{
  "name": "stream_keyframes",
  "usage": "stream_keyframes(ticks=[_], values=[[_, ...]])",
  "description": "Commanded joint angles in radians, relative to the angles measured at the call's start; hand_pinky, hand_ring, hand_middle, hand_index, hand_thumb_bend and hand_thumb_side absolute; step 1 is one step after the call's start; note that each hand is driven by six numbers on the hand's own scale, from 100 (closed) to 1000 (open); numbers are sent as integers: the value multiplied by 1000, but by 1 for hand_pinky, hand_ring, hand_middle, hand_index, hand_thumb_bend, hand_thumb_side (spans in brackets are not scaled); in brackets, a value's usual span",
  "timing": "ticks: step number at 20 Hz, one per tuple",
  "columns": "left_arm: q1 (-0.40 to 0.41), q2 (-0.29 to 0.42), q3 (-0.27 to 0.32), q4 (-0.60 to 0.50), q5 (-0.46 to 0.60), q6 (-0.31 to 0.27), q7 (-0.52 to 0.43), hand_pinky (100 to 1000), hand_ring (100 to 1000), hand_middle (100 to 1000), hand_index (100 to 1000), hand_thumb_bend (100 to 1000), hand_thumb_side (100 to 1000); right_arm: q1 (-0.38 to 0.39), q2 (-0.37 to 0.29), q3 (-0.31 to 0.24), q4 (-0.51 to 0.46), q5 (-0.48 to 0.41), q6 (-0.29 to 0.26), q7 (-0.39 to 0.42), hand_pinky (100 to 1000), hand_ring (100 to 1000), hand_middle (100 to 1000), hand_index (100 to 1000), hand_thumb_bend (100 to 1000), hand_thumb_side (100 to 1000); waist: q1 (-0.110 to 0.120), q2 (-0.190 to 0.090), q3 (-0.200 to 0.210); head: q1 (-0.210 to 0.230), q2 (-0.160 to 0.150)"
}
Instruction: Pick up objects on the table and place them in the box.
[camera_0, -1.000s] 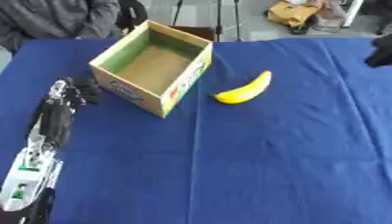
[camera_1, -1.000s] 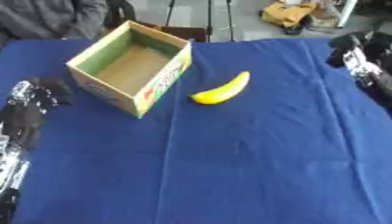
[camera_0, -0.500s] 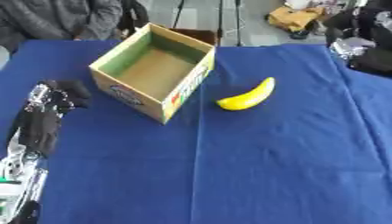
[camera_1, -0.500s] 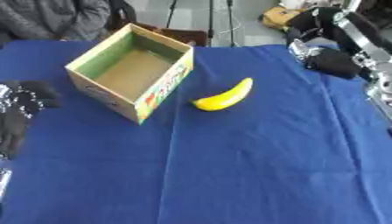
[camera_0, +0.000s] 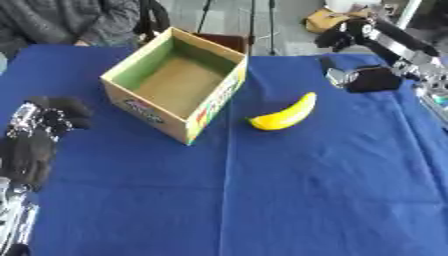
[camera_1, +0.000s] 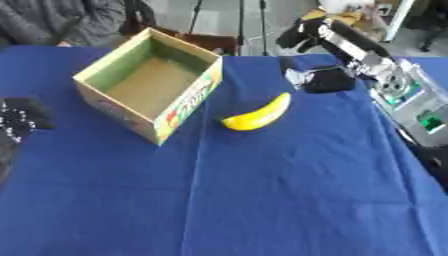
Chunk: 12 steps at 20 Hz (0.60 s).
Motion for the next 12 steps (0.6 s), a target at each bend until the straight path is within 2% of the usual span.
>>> stream_keyframes(ticks=[1, 4, 12], values=[[-21, 1, -9, -23, 5, -2, -11, 639, 660, 572, 679, 300, 983, -24, -9, -6, 24, 54, -26, 49, 744, 792, 710, 779, 100, 253, 2, -12, 6, -12, -17], [-26, -3, -12, -23, 7, -1, -16, 638, 659, 571, 679, 300, 984, -28, 1, -12, 36, 101, -52, 96, 746, 798, 731, 792, 156, 258, 3, -8, 15, -16, -21], [-37, -12, -19, -21, 9, 1, -23, 637, 660, 571, 679, 309, 982, -24, 32, -18, 32, 225, -123, 216, 764, 847, 785, 822, 223, 298, 1, 3, 39, -19, -30]])
